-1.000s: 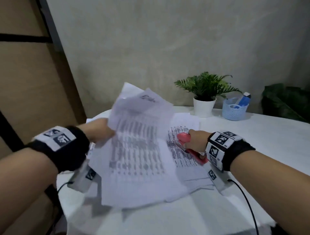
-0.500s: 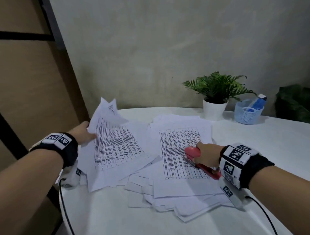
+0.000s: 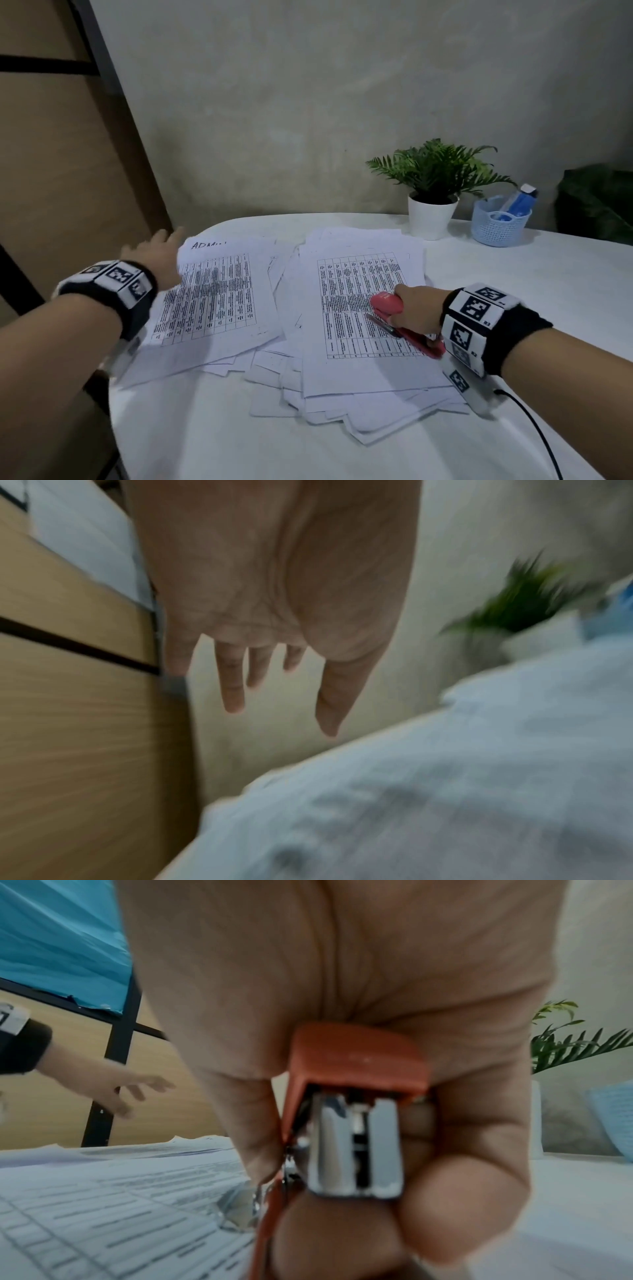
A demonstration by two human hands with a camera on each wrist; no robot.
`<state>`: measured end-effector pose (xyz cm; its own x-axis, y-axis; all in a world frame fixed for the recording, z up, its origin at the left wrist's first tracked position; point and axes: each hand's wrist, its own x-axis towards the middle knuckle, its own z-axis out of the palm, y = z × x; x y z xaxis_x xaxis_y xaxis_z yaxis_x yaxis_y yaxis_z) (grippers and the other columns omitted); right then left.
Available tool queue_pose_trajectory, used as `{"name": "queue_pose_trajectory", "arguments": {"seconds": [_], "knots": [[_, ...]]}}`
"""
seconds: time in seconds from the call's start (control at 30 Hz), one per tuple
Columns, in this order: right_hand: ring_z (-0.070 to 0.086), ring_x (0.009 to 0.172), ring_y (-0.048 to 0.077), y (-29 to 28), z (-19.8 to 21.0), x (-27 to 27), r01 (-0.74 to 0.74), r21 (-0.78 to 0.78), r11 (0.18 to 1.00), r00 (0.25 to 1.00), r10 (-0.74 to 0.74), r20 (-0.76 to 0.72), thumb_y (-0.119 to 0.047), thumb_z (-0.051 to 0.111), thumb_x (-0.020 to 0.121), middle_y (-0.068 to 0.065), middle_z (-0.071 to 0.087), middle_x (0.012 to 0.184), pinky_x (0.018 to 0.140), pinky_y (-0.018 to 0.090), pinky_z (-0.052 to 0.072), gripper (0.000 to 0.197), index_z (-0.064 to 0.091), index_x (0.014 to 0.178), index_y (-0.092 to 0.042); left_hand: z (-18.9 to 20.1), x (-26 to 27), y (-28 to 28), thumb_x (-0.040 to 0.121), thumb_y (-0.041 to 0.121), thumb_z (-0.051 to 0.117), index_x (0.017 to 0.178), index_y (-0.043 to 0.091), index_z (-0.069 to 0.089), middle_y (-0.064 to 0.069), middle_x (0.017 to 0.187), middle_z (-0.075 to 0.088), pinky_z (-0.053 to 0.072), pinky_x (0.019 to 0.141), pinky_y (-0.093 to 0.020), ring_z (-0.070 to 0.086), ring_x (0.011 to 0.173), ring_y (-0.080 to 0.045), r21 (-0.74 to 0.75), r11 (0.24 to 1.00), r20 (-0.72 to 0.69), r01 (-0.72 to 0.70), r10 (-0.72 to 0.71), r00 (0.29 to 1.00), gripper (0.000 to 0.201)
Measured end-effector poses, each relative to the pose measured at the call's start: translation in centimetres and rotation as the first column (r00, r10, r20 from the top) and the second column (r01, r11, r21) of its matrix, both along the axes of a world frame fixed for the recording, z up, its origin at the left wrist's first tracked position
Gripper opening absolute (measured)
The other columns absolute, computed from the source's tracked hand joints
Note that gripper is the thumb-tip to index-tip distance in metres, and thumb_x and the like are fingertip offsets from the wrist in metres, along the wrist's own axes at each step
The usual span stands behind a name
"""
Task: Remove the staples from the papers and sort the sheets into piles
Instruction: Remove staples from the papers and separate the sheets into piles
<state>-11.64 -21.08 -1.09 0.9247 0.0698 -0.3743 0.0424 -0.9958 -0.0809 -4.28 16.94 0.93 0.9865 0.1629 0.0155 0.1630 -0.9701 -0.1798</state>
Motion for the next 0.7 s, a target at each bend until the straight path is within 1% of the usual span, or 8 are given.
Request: {"name": "queue_pose_trajectory", "arguments": {"seconds": [0.1, 0.2, 0.27, 0.37, 0.47, 0.57, 0.63, 0.7], "knots": [[0.050, 0.088, 0.017, -0.1, 0.0, 0.1, 0.004, 0.004, 1.000, 1.000, -0.004, -0.004, -0.036, 0.046, 0.094, 0.005, 0.057, 0.116, 0.080, 0.026, 0.040, 0.039, 0.039, 0.124, -0.010, 1.3, 1.4, -6.0, 0.088, 0.027, 0.062, 0.132, 0.016, 0.049, -0.007, 0.135, 0.052, 0.038, 0.099, -0.029, 0.051, 0.121, -0.025, -0.196, 0.952, 0.093, 0.235, -0.221, 0.971, 0.047], [0.050, 0.087, 0.017, -0.1, -0.2, 0.3, 0.011, 0.022, 1.000, 1.000, -0.011, 0.006, -0.034, 0.047, 0.094, 0.005, 0.058, 0.114, 0.084, 0.029, 0.042, 0.037, 0.041, 0.122, -0.010, 1.0, 2.1, -12.6, 0.089, 0.024, 0.061, 0.116, 0.011, 0.063, -0.006, 0.120, 0.064, 0.040, 0.091, -0.025, 0.057, 0.112, -0.023, -0.338, 0.891, 0.014, 0.305, -0.319, 0.948, 0.030], [0.051, 0.090, 0.019, -0.2, -0.5, 0.4, 0.017, 0.027, 0.999, 0.999, -0.018, 0.027, -0.031, 0.047, 0.093, 0.006, 0.058, 0.116, 0.094, 0.035, 0.040, 0.036, 0.041, 0.122, -0.010, -0.1, 2.8, -15.7, 0.093, 0.030, 0.057, 0.114, 0.006, 0.064, -0.008, 0.118, 0.065, 0.042, 0.093, -0.028, 0.059, 0.112, -0.025, -0.337, 0.904, -0.110, 0.265, -0.317, 0.942, 0.033], [0.056, 0.107, 0.027, -0.4, -1.1, 0.6, 0.040, 0.083, 0.996, 0.997, -0.045, 0.060, -0.030, 0.053, 0.089, 0.011, 0.055, 0.121, 0.087, 0.032, 0.042, 0.048, 0.038, 0.129, -0.010, -2.1, 4.4, -18.1, 0.097, 0.041, 0.046, 0.109, 0.000, 0.061, -0.015, 0.121, 0.064, 0.041, 0.097, -0.033, 0.058, 0.112, -0.028, -0.313, 0.935, -0.254, 0.168, -0.252, 0.934, 0.045], [0.055, 0.110, 0.028, -0.5, -0.9, 0.5, 0.017, 0.090, 0.996, 0.998, -0.022, 0.054, -0.030, 0.052, 0.091, 0.011, 0.055, 0.122, 0.087, 0.033, 0.042, 0.046, 0.038, 0.129, -0.010, -2.4, 5.3, -19.2, 0.100, 0.039, 0.039, 0.132, 0.000, 0.048, -0.016, 0.131, 0.057, 0.037, 0.102, -0.032, 0.052, 0.123, -0.028, -0.324, 0.940, -0.251, 0.109, -0.196, 0.948, 0.051], [0.054, 0.111, 0.026, -0.3, -0.1, -0.1, -0.054, 0.029, 0.998, 0.997, 0.052, 0.050, -0.032, 0.038, 0.096, 0.009, 0.055, 0.120, 0.105, 0.046, 0.033, 0.036, 0.039, 0.123, -0.008, -2.3, 6.6, -19.6, 0.098, 0.041, 0.045, 0.104, 0.003, 0.064, -0.013, 0.125, 0.061, 0.039, 0.094, -0.030, 0.057, 0.110, -0.028, -0.349, 0.932, -0.246, 0.092, -0.186, 0.951, 0.042], [0.055, 0.110, 0.025, -0.2, 0.3, -0.4, -0.073, 0.018, 0.997, 0.997, 0.073, 0.037, -0.030, 0.035, 0.098, 0.009, 0.056, 0.119, 0.105, 0.049, 0.033, 0.033, 0.040, 0.121, -0.008, -2.5, 7.5, -19.6, 0.093, 0.046, 0.052, 0.084, 0.007, 0.062, -0.012, 0.120, 0.065, 0.040, 0.088, -0.029, 0.058, 0.100, -0.027, -0.372, 0.924, -0.234, 0.091, -0.188, 0.954, 0.041], [0.055, 0.109, 0.025, -0.2, 0.4, -0.6, -0.089, 0.015, 0.996, 0.995, 0.088, 0.037, -0.029, 0.035, 0.098, 0.009, 0.055, 0.119, 0.103, 0.047, 0.037, 0.031, 0.040, 0.121, -0.007, -2.9, 7.6, -19.8, 0.091, 0.044, 0.056, 0.108, 0.003, 0.061, -0.011, 0.125, 0.060, 0.041, 0.093, -0.031, 0.056, 0.114, -0.029, -0.394, 0.918, -0.222, 0.053, -0.151, 0.963, 0.045]]}}
